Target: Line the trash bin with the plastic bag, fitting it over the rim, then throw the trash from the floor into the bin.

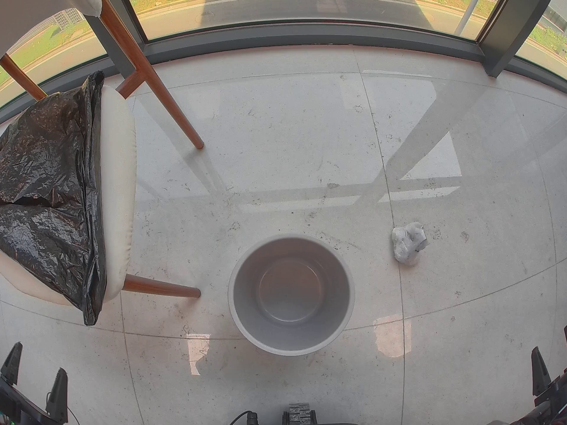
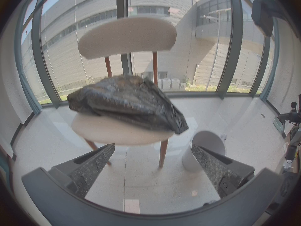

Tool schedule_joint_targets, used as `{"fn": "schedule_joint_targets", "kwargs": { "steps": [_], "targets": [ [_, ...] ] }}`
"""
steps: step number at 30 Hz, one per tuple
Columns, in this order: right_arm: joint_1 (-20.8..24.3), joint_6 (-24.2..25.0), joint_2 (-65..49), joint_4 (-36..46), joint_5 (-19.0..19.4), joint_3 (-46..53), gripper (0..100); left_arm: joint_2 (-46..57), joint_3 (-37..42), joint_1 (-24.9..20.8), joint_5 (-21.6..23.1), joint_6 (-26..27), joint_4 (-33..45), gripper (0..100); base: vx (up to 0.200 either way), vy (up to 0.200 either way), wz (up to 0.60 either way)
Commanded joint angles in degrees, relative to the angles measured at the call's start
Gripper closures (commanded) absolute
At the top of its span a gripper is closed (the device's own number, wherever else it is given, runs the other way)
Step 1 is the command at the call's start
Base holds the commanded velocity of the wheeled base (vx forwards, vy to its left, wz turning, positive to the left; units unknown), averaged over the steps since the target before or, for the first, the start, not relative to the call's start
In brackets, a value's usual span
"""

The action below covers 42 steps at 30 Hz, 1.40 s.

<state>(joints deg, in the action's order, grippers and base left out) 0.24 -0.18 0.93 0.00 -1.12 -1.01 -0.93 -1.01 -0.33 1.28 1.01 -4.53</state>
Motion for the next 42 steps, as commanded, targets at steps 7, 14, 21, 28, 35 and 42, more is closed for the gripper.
{"fn": "schedule_joint_targets", "kwargs": {
  "steps": [7, 14, 21, 28, 35, 42],
  "targets": [
    [0.02, 0.09, -0.93, 0.00, -0.11, 1.01, 0, 0.93, 0.84, -0.02, 0.30, 3.29, -3.90, 0, 0.000, 0.000, 0.00],
    [0.02, 0.18, -0.93, -0.09, -0.11, 1.01, 0, 0.93, -2.77, -0.11, 1.18, 3.47, -7.24, 0, 0.000, 0.000, 0.00],
    [0.02, 0.27, -0.93, -0.09, -0.11, 1.01, 0, 0.93, -12.17, -0.11, 3.20, 3.29, 4.62, 0, 0.000, 0.000, 0.00],
    [0.02, 0.27, -0.93, -0.09, -0.11, 1.01, 0, -9.36, -19.73, -1.34, 3.47, 3.12, 4.10, 0, 0.000, 0.000, 0.00],
    [0.02, 0.27, -0.93, -0.09, -0.11, 1.01, 0, -21.84, -26.23, -5.21, 3.29, 1.10, 4.01, 0, 0.000, 0.000, 0.00],
    [0.02, 0.27, -0.93, -0.09, -0.11, 1.01, 0, -34.14, -33.27, -5.47, 3.55, -0.31, 3.83, 0, 0.000, 0.000, 0.00]
  ]
}}
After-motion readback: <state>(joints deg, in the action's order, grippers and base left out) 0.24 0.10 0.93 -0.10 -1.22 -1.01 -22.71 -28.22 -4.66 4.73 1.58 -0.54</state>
